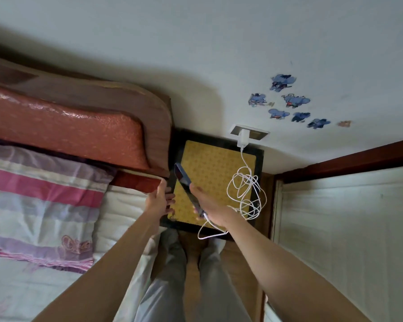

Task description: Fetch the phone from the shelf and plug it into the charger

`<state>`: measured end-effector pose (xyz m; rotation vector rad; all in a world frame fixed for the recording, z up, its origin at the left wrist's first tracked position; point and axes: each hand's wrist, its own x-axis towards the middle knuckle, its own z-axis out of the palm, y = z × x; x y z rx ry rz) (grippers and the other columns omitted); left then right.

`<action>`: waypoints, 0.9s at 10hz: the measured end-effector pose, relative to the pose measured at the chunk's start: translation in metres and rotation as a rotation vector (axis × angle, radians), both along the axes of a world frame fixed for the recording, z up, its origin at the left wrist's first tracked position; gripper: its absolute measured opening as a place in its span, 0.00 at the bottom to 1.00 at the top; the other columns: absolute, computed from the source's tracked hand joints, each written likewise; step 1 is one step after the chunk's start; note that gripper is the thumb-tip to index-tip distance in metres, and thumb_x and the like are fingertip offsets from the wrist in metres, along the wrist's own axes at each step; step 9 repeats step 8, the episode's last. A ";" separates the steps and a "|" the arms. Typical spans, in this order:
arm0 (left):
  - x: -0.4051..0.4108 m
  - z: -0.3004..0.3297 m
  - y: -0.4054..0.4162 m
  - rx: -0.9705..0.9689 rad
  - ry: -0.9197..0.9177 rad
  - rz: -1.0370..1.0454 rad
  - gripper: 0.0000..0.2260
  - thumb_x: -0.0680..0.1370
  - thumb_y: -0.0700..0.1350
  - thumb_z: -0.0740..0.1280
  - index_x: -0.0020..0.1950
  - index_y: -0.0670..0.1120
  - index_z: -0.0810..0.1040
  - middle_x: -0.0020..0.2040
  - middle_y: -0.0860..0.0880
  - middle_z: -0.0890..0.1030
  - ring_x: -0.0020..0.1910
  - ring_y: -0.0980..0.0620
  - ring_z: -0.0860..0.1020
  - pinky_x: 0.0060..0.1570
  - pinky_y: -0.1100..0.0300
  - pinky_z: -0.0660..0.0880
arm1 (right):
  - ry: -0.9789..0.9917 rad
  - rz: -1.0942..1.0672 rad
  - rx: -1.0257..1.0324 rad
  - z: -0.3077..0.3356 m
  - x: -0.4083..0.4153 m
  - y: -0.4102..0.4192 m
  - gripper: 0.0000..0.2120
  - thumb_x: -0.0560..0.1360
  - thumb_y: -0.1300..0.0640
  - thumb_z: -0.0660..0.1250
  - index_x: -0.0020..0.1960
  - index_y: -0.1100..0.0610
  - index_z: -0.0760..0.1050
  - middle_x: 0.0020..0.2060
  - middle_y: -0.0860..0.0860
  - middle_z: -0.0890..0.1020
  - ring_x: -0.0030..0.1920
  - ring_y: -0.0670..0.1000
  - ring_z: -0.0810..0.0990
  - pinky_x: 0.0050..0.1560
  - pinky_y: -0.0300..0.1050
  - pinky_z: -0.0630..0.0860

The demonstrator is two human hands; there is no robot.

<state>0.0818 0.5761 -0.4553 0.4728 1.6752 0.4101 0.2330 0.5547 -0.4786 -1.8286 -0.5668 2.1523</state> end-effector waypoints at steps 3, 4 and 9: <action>-0.031 -0.012 -0.007 -0.052 -0.094 -0.048 0.22 0.82 0.56 0.56 0.51 0.40 0.81 0.44 0.40 0.85 0.40 0.46 0.82 0.38 0.56 0.79 | -0.915 0.398 0.216 -0.073 -0.005 -0.006 0.35 0.75 0.31 0.61 0.70 0.55 0.64 0.62 0.65 0.71 0.63 0.65 0.70 0.60 0.59 0.73; -0.034 -0.009 -0.006 -0.064 -0.111 -0.062 0.17 0.82 0.49 0.59 0.52 0.37 0.80 0.41 0.40 0.83 0.38 0.45 0.80 0.36 0.56 0.78 | -1.001 0.496 0.214 -0.084 -0.010 -0.013 0.38 0.72 0.37 0.71 0.73 0.56 0.63 0.66 0.65 0.69 0.66 0.65 0.69 0.59 0.55 0.75; -0.022 0.016 -0.001 0.045 -0.061 -0.331 0.07 0.78 0.39 0.62 0.44 0.41 0.80 0.36 0.45 0.79 0.31 0.50 0.76 0.32 0.57 0.75 | -0.861 0.518 0.186 -0.062 0.003 -0.009 0.19 0.80 0.54 0.62 0.66 0.66 0.72 0.61 0.62 0.77 0.59 0.61 0.79 0.59 0.54 0.79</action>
